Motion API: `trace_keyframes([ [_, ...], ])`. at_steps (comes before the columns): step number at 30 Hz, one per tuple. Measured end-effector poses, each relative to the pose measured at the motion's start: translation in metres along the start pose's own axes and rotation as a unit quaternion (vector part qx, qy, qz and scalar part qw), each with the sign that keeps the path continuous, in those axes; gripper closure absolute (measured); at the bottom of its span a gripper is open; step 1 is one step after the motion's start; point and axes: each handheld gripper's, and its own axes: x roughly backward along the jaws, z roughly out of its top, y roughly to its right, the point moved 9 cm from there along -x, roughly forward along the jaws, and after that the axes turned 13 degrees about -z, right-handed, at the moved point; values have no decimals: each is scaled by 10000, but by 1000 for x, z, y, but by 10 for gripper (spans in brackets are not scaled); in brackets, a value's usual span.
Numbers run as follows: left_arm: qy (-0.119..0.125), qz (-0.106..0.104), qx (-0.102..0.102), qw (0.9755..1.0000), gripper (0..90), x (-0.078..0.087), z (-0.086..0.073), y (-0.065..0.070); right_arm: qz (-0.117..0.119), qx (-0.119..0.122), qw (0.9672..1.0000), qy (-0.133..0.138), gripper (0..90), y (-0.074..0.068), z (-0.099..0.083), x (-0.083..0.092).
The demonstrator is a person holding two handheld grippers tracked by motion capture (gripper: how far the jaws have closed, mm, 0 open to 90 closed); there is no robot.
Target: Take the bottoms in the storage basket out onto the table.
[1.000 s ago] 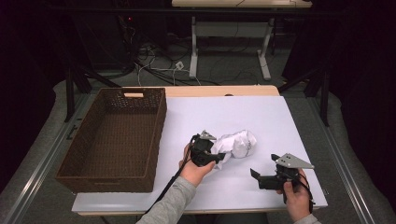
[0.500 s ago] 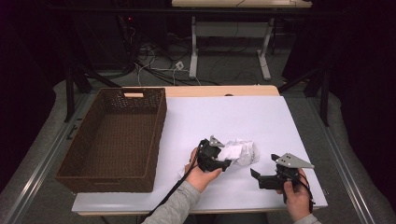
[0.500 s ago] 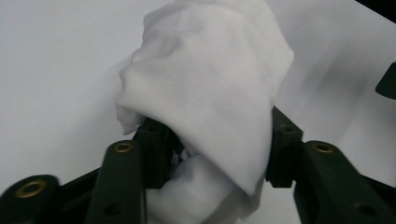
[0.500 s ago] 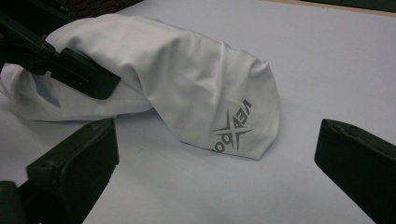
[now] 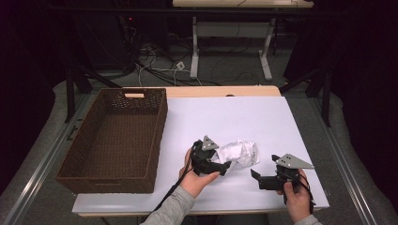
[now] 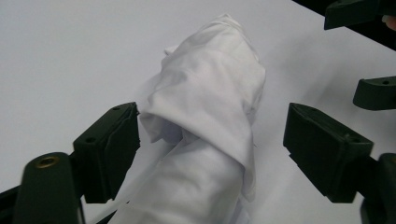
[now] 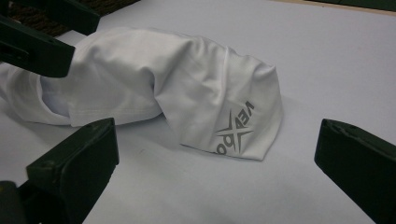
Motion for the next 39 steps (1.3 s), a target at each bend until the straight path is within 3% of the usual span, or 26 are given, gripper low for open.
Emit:
trace_keyframes([
  [10, 602, 113, 22, 9981, 0, 28, -1, -4, -2, -6, 10000, 48, 0, -3, 1, -1],
  [14, 762, 180, 130, 9968, 2, 38, -4, -7, -37, -2, 10000, 33, 0, -3, 1, -1],
  [18, 1030, -56, 378, 9940, 3, 48, -3, -7, -21, -78, 10000, 47, 0, -4, 2, 1],
  [21, 1184, 60, 300, 9925, 25, 58, -2, -8, -30, -168, 9998, 98, 0, -4, 5, 3],
  [26, 1520, 161, 261, 9879, 39, 75, 1, -8, 21, -207, 9997, 155, 0, -7, 9, 6],
  [31, 1551, 112, 307, 9874, 40, 81, -4, -7, 119, -185, 9995, 235, 0, -14, 17, 10],
  [34, 1603, 100, 337, 9864, 96, 84, -8, -7, 211, -170, 9992, 303, 0, -20, 23, 11],
  [39, 1698, 122, 314, 9849, 152, 93, -13, -7, 266, -104, 9995, 155, 0, -27, 23, 6],
])
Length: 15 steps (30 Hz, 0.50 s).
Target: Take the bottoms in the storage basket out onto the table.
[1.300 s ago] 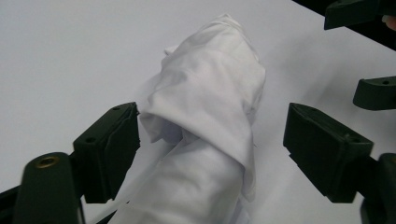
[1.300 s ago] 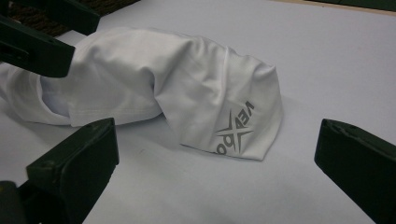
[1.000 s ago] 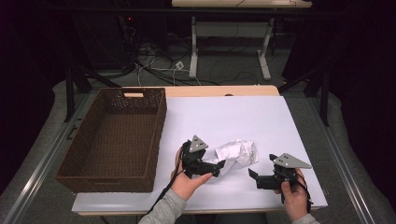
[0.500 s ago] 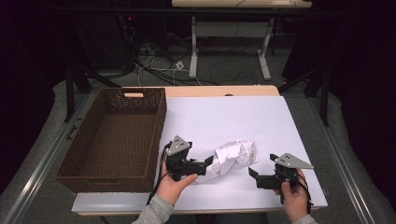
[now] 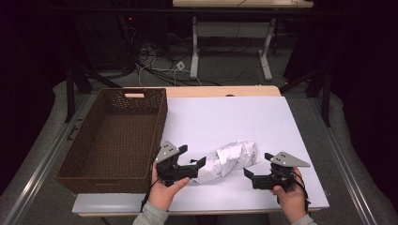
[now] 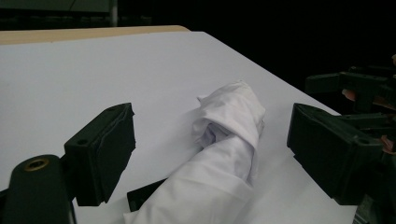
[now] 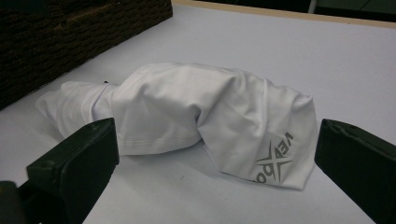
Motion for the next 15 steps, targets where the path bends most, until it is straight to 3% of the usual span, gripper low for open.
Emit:
trace_keyframes([
  [4, 105, 6, -10, 9999, 159, 5, -1, 0, 3, 25, 10000, -48, 0, -5, 3, -4],
  [7, 191, -111, 142, 9997, 181, 7, -2, 2, -70, 87, 9999, -4, 0, -11, 7, -6],
  [10, 231, -26, 182, 9996, 190, 9, -4, 1, -198, 197, 9996, 85, 0, -15, 10, -9],
  [15, 283, -66, 295, 9991, 200, 10, -6, 0, -86, 270, 9996, 49, 0, -24, 16, -13],
])
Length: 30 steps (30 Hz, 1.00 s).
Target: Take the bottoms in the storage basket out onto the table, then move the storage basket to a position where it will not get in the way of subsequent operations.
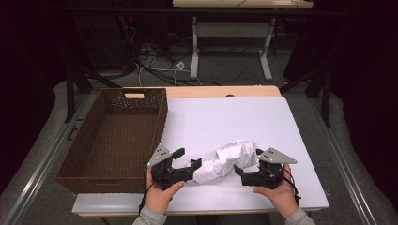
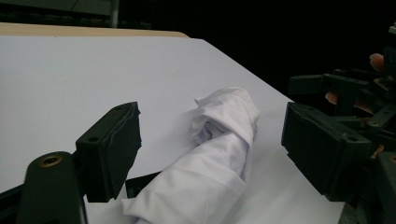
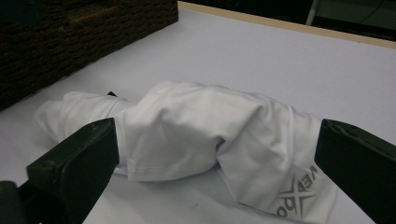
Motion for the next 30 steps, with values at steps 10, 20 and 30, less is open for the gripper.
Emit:
trace_keyframes([
  [10, -230, 66, 118, 9996, 236, -1, -8, -4, 152, 312, 9993, 108, 192, -20, 21, -15],
  [20, -282, 76, 179, 9994, 250, -1, -10, -6, 236, 474, 9986, -69, 390, -26, 35, -36],
  [30, -479, 235, 252, 9983, 251, -3, -19, -12, 338, 537, 9970, -453, 431, -33, 35, -56],
])
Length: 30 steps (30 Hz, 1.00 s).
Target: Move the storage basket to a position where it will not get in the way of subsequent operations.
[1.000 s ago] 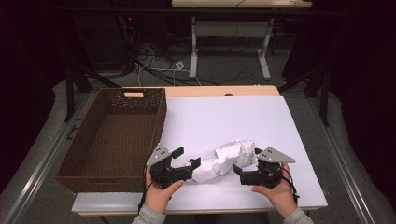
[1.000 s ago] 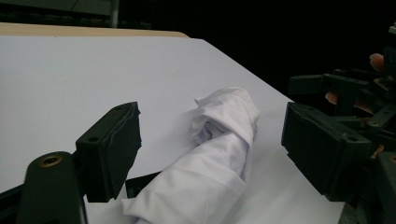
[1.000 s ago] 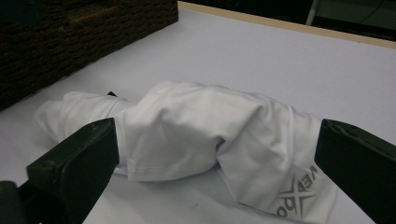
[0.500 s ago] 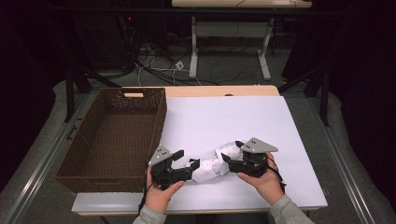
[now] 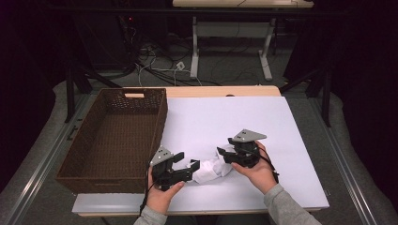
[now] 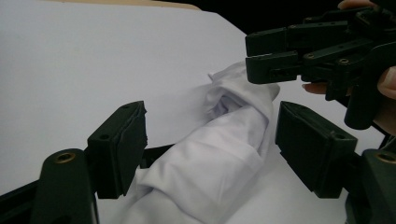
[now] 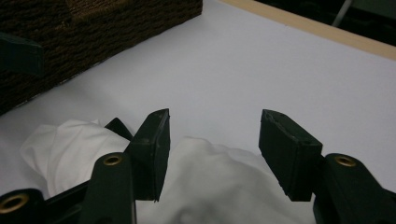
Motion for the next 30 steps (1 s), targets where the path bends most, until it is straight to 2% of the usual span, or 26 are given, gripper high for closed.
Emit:
trace_keyframes([
  [4, -17, 100, 22, 9999, 250, 0, -2, -4, 120, 43, 9996, -232, 438, -7, -4, -9],
  [8, -6, 179, 66, 9998, 251, 1, -4, -8, 86, 183, 9991, -385, 446, -12, -9, -16],
  [15, -58, 197, 62, 9998, 251, 1, -6, -10, -99, 356, 9972, -649, 585, -9, -18, -21],
  [24, -145, 216, -38, 9997, 251, -1, -9, -10, -46, 502, 9958, -766, 845, -6, -32, -4],
  [30, -163, 216, -36, 9996, 252, -2, -10, -10, 29, 389, 9974, -603, 873, -4, -40, 18],
])
